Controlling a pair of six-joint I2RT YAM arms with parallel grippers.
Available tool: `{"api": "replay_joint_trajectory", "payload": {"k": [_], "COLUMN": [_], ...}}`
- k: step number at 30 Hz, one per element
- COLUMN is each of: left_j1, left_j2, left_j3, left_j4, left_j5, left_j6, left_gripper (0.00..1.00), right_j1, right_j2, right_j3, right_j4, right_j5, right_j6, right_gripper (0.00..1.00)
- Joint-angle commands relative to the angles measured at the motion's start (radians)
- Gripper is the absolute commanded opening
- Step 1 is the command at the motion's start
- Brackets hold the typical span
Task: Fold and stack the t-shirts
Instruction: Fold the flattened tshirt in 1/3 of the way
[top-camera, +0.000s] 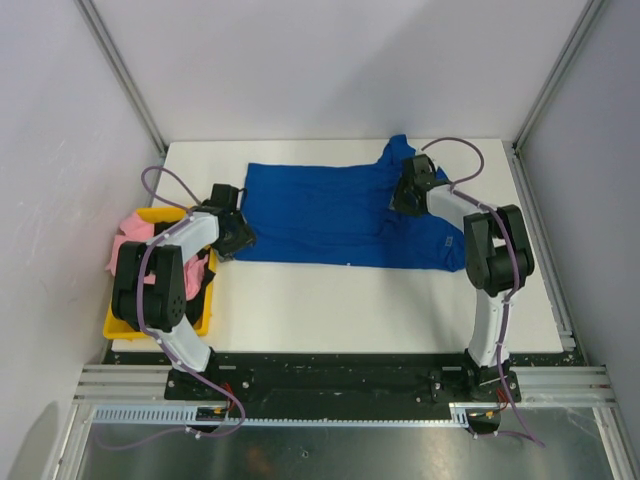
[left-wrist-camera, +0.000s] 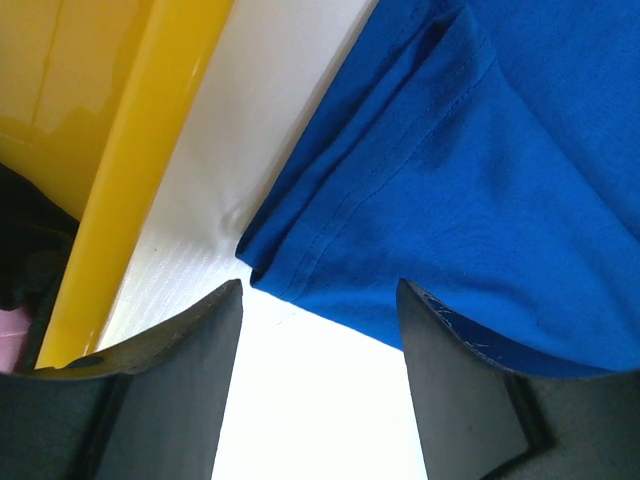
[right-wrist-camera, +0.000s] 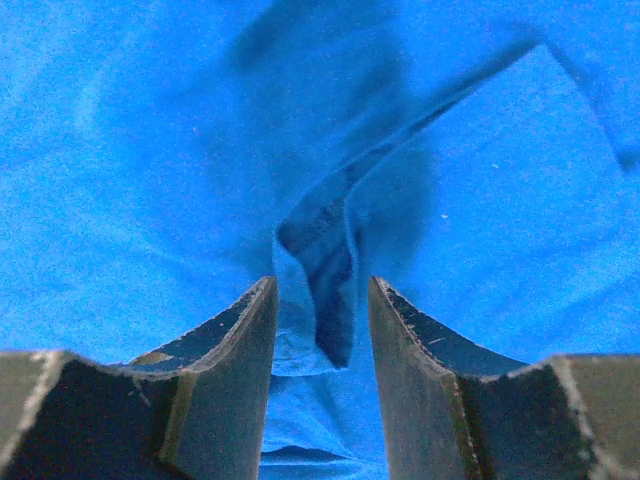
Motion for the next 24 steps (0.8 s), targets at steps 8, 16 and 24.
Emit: {"api": "replay_joint_trajectory", "payload": {"k": [8, 16, 24], "left_j1": [0.014, 0.018, 0.02], "left_j2": [-0.059, -0.082, -0.088], "left_j3": [0.023, 0.01, 0.007], "left_j4": [0.013, 0.012, 0.013], "left_j5": [0.016, 0.021, 0.026], "left_j6": [0.024, 0.034, 0.034], "left_gripper": [0.68, 0.68, 0.68], "right_j1": [0.011, -0.007, -0.021], "right_j2": [0.062, 0.028, -0.02], "right_j3": [0.094, 0.123, 0.171], "right_j4": [0.057, 0.062, -0.042], "right_j5": [-0.134, -0.178, -0.115], "right_j6": [0.062, 0.051, 0.037], "right_gripper": [0.47, 0.5, 0.49]}}
